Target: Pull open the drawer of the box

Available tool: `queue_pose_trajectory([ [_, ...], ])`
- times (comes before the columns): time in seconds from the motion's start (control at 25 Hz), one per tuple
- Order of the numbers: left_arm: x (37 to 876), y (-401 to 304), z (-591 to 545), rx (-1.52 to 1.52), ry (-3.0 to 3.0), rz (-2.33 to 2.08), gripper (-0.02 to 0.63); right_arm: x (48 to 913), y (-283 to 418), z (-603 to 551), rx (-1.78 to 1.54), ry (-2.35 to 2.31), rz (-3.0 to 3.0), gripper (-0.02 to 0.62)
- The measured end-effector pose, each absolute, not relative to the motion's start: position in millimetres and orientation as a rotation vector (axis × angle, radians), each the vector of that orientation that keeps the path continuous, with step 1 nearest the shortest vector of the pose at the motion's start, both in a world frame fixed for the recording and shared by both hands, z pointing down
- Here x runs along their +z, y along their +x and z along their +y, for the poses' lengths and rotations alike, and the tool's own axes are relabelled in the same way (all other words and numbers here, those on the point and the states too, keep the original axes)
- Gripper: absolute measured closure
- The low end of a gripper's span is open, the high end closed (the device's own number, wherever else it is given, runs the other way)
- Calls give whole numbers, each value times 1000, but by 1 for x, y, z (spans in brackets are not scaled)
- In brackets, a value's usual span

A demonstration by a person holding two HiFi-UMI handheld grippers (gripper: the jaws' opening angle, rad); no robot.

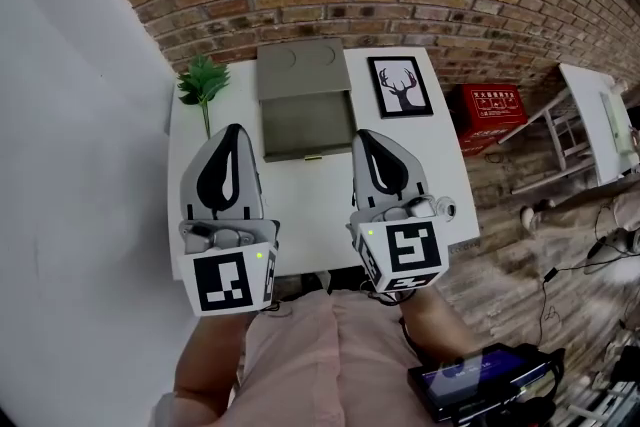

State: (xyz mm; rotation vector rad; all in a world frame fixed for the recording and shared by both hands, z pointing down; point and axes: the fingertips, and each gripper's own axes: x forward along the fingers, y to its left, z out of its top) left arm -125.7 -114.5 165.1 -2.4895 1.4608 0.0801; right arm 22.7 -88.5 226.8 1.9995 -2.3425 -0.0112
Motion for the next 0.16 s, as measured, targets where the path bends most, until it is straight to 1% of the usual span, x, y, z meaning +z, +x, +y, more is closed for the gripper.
queue_pose_trajectory([
  [0.16, 165, -125, -112, 76, -2485, 1462, 597, 229, 25, -87, -3, 2005, -2340, 592],
])
